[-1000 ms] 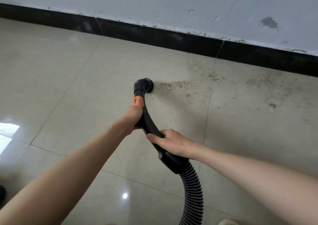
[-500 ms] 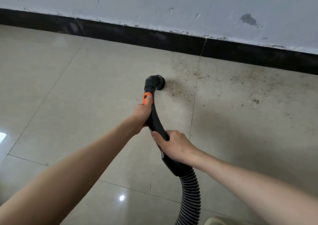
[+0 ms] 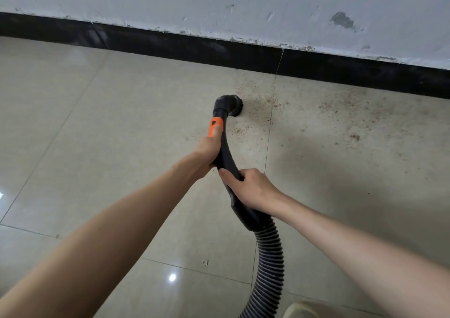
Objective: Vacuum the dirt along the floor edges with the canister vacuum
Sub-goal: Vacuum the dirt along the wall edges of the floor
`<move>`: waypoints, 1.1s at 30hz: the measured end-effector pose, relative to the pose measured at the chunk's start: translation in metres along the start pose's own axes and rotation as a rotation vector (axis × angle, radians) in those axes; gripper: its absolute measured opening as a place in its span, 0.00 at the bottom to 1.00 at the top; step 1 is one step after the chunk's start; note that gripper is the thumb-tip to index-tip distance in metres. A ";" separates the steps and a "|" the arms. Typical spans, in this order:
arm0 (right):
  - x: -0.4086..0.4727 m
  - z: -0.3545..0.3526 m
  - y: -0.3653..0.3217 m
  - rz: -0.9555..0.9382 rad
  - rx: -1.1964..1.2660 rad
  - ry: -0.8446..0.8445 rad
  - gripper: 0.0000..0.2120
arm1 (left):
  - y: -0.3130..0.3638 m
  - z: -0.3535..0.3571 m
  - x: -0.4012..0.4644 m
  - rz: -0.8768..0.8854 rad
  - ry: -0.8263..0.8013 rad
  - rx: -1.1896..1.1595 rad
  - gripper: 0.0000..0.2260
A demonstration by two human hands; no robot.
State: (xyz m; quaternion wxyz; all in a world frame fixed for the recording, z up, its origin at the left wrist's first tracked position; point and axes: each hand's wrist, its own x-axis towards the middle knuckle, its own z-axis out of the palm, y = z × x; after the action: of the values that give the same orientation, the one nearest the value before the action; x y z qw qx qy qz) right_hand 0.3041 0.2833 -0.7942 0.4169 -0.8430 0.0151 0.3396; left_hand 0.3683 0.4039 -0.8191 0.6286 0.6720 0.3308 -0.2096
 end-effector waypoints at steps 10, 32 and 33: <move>-0.002 0.068 -0.036 -0.107 -0.224 -0.097 0.23 | -0.032 -0.086 -0.005 -0.037 0.334 -0.090 0.39; -0.056 0.091 -0.013 -0.144 -0.312 -0.164 0.20 | -0.096 -0.110 -0.067 -0.082 0.252 -0.235 0.20; -0.058 0.090 -0.012 -0.138 -0.316 -0.155 0.21 | -0.096 -0.107 -0.069 -0.081 0.235 -0.240 0.18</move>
State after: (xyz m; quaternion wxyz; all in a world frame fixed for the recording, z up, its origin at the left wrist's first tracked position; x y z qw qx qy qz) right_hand 0.2129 0.3400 -0.7902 0.3015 -0.8683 -0.1286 0.3724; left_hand 0.2381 0.4957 -0.8254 0.6523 0.5981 0.4516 -0.1134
